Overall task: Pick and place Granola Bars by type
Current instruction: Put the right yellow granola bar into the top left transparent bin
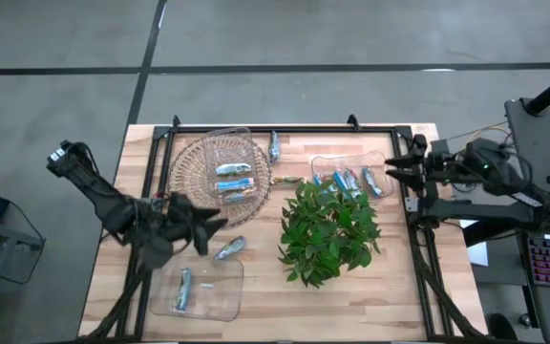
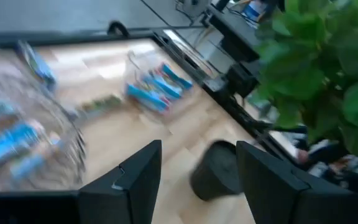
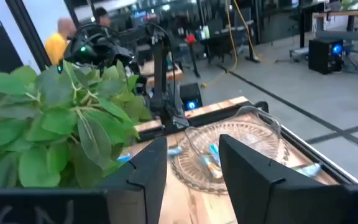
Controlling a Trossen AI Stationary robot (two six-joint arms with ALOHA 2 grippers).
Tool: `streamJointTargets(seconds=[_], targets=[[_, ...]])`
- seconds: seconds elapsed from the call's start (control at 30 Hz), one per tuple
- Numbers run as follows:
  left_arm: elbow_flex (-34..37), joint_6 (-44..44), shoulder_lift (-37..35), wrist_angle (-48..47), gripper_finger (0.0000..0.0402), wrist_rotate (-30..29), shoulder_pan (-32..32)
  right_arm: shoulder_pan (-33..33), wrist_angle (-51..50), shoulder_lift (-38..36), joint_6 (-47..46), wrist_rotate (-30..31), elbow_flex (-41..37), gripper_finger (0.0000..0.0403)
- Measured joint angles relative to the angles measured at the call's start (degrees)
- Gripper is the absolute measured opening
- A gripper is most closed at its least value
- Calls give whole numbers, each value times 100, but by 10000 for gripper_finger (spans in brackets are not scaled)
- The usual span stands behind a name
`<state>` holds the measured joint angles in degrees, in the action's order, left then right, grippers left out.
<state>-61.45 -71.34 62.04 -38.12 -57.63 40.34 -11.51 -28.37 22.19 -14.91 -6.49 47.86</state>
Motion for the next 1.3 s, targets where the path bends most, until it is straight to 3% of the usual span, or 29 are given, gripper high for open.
streamJointTargets(seconds=[0.23,0.47,0.73,1.03,1.3], targets=[[-426,1930,-24,111,188,1001,-1212,0,1215,-686,-229,1,-1229,132],[-627,3207,-24,513,188,2223,-2388,0,2370,-1135,-382,5,-2198,140],[-699,4119,-22,953,188,3439,-3385,2,2846,-1543,-437,136,-3021,134],[-795,4956,-15,1490,188,4468,-4405,0,3145,-2223,-440,1014,-3756,127],[-824,5368,337,1800,188,5110,-5379,2,3185,-2182,-509,1609,-4100,135]])
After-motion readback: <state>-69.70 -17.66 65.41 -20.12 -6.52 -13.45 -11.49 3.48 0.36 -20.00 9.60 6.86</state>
